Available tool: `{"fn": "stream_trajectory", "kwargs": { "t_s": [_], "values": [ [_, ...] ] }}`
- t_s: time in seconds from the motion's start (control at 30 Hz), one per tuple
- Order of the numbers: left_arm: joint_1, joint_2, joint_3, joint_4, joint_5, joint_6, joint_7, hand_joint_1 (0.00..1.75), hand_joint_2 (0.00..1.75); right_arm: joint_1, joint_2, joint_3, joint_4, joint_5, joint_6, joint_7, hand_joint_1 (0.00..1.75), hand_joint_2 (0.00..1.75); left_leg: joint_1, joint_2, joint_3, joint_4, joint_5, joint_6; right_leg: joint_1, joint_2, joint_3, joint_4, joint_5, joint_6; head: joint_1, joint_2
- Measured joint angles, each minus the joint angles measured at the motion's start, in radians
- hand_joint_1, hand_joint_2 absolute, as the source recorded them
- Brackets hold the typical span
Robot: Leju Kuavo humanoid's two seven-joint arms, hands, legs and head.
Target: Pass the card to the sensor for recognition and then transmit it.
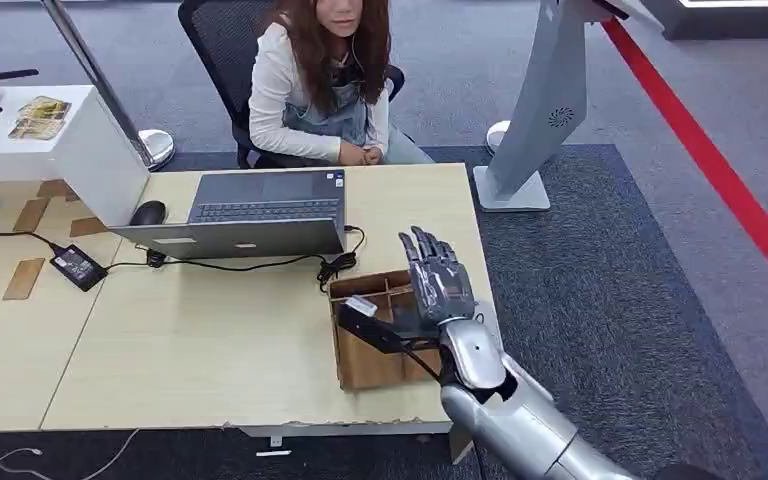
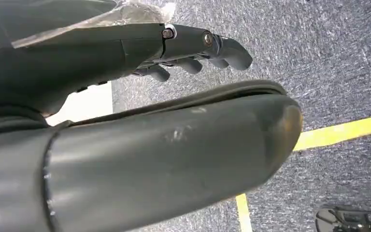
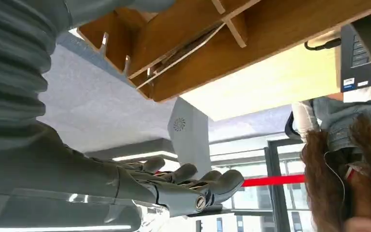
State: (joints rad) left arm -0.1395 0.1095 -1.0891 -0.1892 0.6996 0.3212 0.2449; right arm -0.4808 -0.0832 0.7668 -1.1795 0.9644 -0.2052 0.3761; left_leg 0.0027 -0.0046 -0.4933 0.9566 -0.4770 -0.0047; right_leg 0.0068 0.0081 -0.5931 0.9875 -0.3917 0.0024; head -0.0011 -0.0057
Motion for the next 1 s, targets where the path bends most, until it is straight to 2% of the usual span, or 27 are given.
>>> {"fn": "stream_trajectory", "kwargs": {
  "t_s": [0.43,0.53,0.57,0.6,0.63,0.67,0.87,1.0],
  "values": [
    [0.000,0.000,0.000,0.000,0.000,0.002,0.000,0.00,0.00,0.000,-0.002,0.000,0.014,0.026,-0.004,0.001,0.00,1.75,0.000,0.000,0.000,0.000,0.000,0.000,0.000,0.000,0.000,0.000,0.000,0.000,0.000,0.000],
    [0.000,0.000,0.000,0.000,0.000,0.002,0.002,0.00,0.00,0.000,-0.003,0.000,0.022,0.026,-0.004,0.001,0.07,1.75,0.000,0.000,0.000,0.000,0.000,0.000,0.000,0.000,0.000,0.000,0.000,0.000,0.000,0.000],
    [0.000,0.000,0.000,0.000,0.000,0.002,0.002,0.00,0.00,0.000,-0.003,0.000,0.024,0.026,-0.004,0.001,0.21,1.75,0.000,0.000,0.000,0.000,0.000,0.000,0.000,0.000,0.000,0.000,0.000,0.000,0.000,0.000],
    [0.000,0.000,0.000,0.000,0.000,0.002,0.002,0.00,0.00,0.000,-0.003,0.000,0.027,0.026,-0.004,0.001,0.51,1.75,0.000,0.000,0.000,0.000,0.000,0.000,0.000,0.000,0.000,0.000,0.000,0.000,0.000,0.000],
    [0.000,0.000,0.000,0.000,0.001,0.002,0.002,0.00,0.00,0.000,-0.004,0.000,0.027,0.026,-0.004,0.001,0.66,1.75,0.000,0.000,0.000,0.000,0.000,0.000,0.000,0.000,0.000,0.000,0.000,0.000,0.000,0.000],
    [0.000,0.000,0.000,0.000,0.003,0.002,0.002,0.00,0.00,0.000,-0.005,0.000,0.029,0.026,-0.004,0.001,0.91,1.75,0.000,0.000,0.000,0.000,0.000,0.000,0.000,0.000,0.000,0.000,0.000,0.000,0.000,0.000],
    [0.000,0.000,0.000,0.000,0.006,0.003,-0.001,0.00,0.00,-0.001,-0.005,0.000,0.043,0.026,-0.005,0.001,1.03,1.75,0.000,0.000,0.000,0.000,0.000,0.000,0.000,0.000,0.000,0.000,0.000,0.000,0.000,0.000],
    [0.000,0.000,0.000,0.000,0.006,0.003,-0.001,0.00,0.00,0.000,-0.005,0.000,0.051,0.026,-0.005,0.001,1.31,1.75,0.000,0.000,0.000,0.000,0.000,0.000,0.000,0.000,0.000,0.000,0.000,0.000,0.000,0.000]
  ]
}}
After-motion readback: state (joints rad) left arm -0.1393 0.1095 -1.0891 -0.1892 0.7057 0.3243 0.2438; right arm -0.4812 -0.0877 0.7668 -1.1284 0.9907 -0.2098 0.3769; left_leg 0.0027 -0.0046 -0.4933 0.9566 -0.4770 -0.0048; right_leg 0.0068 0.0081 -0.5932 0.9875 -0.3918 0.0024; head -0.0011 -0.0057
